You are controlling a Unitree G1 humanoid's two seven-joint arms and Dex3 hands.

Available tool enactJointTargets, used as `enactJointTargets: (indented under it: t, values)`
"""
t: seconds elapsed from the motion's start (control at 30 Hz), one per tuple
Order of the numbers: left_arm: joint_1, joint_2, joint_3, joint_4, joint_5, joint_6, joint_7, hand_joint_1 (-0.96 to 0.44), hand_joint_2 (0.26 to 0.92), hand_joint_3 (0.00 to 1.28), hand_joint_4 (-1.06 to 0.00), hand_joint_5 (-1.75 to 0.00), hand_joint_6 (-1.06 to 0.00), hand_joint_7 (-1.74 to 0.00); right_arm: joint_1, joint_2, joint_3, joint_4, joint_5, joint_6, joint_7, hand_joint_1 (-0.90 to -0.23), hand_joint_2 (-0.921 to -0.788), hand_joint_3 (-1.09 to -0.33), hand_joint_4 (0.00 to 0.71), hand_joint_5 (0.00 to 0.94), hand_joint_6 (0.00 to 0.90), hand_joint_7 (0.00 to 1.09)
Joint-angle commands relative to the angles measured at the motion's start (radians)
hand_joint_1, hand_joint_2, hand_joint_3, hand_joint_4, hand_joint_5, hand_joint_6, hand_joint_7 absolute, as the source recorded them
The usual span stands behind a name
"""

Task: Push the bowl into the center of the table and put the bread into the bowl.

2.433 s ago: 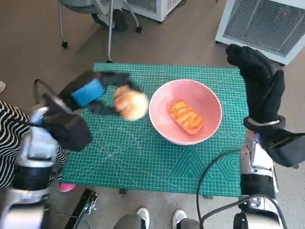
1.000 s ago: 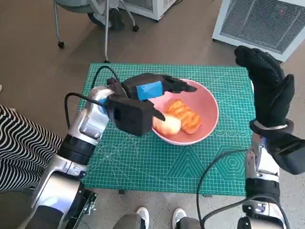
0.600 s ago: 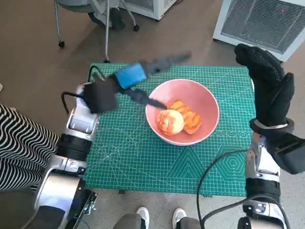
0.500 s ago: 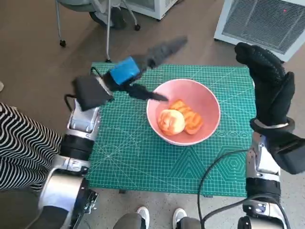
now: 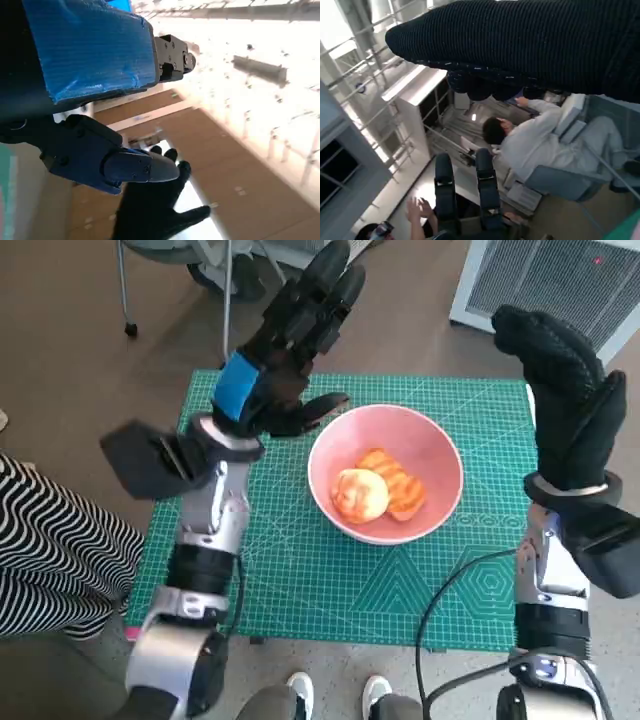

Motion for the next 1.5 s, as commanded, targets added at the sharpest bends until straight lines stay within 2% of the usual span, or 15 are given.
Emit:
enactJointTargets:
  t: [0.03, 0.3, 0.63, 1.03, 1.5]
  values:
    - [0.011, 0.0, 0.009, -0.018, -0.003, -0.011, 0.008, -0.7, 0.921, 0.49, -0.01, -0.01, -0.01, -0.31, 0.012, 0.002, 0.006, -0.001, -0.016, 0.018, -0.012, -0.718, -0.921, -0.716, 0.16, 0.002, 0.038, 0.48]
    - [0.057, 0.008, -0.001, -0.039, 0.042, -0.036, 0.049, -0.73, 0.921, 0.53, -0.02, -0.01, 0.0, -0.32, 0.002, -0.006, 0.025, -0.057, -0.045, 0.092, -0.036, -0.702, -0.921, -0.738, 0.154, 0.0, 0.027, 0.47]
    - [0.067, 0.024, -0.01, -0.06, 0.057, -0.023, 0.057, -0.74, 0.921, 0.54, -0.02, -0.01, 0.0, -0.31, 0.016, -0.017, 0.027, -0.108, -0.05, 0.145, -0.04, -0.699, -0.921, -0.743, 0.153, 0.0, 0.025, 0.47]
    - [0.069, 0.025, -0.001, -0.08, 0.033, -0.006, 0.066, -0.75, 0.921, 0.54, -0.01, -0.01, 0.0, -0.31, 0.021, -0.023, 0.027, -0.112, -0.054, 0.155, -0.036, -0.701, -0.921, -0.742, 0.15, 0.0, 0.021, 0.47]
    - [0.077, 0.005, 0.006, -0.085, 0.026, -0.002, 0.092, -0.74, 0.921, 0.49, -0.08, -0.05, 0.0, -0.4, 0.017, -0.021, 0.03, -0.103, -0.059, 0.156, -0.038, -0.697, -0.921, -0.744, 0.142, 0.0, 0.02, 0.47]
